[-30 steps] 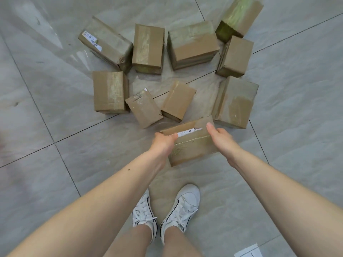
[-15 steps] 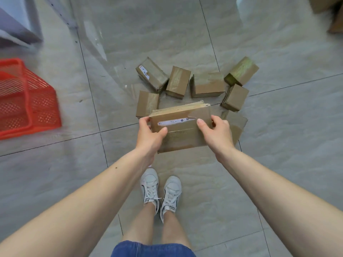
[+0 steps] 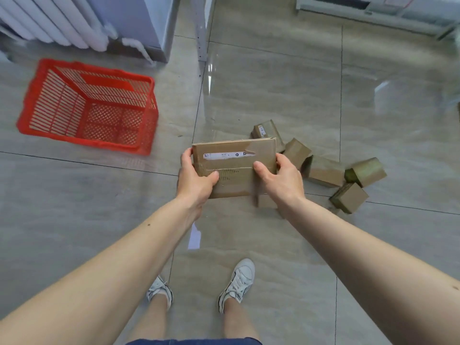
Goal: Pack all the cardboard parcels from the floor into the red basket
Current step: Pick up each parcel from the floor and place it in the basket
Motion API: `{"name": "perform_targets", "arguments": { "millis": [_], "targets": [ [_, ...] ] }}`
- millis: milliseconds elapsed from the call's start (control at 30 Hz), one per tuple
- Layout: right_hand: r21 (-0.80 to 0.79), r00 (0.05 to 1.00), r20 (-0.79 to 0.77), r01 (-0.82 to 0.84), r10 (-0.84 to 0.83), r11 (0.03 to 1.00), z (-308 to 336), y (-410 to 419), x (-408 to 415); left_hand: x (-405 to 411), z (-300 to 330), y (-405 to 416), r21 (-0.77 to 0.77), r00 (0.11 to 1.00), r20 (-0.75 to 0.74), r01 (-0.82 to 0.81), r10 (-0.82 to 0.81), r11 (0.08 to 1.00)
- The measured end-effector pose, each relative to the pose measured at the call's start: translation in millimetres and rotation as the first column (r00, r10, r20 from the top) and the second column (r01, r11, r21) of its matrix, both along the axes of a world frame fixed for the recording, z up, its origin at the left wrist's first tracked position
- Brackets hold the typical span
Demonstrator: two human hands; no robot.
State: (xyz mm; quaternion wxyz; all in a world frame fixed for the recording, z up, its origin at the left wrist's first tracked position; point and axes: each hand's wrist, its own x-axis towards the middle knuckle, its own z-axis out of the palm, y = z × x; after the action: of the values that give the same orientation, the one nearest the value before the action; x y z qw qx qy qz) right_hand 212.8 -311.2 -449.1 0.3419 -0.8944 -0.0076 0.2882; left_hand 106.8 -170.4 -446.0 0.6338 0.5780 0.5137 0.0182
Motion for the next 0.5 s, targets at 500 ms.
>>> {"name": "perform_targets", "arguments": {
  "millis": [500],
  "targets": [
    [0.082, 0.993, -0.056, -0.104, 0.108, 0.991, 2, 290, -115, -137, 13, 276, 0.157, 0.997, -0.054, -0.040, 0.049, 0.987]
  ]
}}
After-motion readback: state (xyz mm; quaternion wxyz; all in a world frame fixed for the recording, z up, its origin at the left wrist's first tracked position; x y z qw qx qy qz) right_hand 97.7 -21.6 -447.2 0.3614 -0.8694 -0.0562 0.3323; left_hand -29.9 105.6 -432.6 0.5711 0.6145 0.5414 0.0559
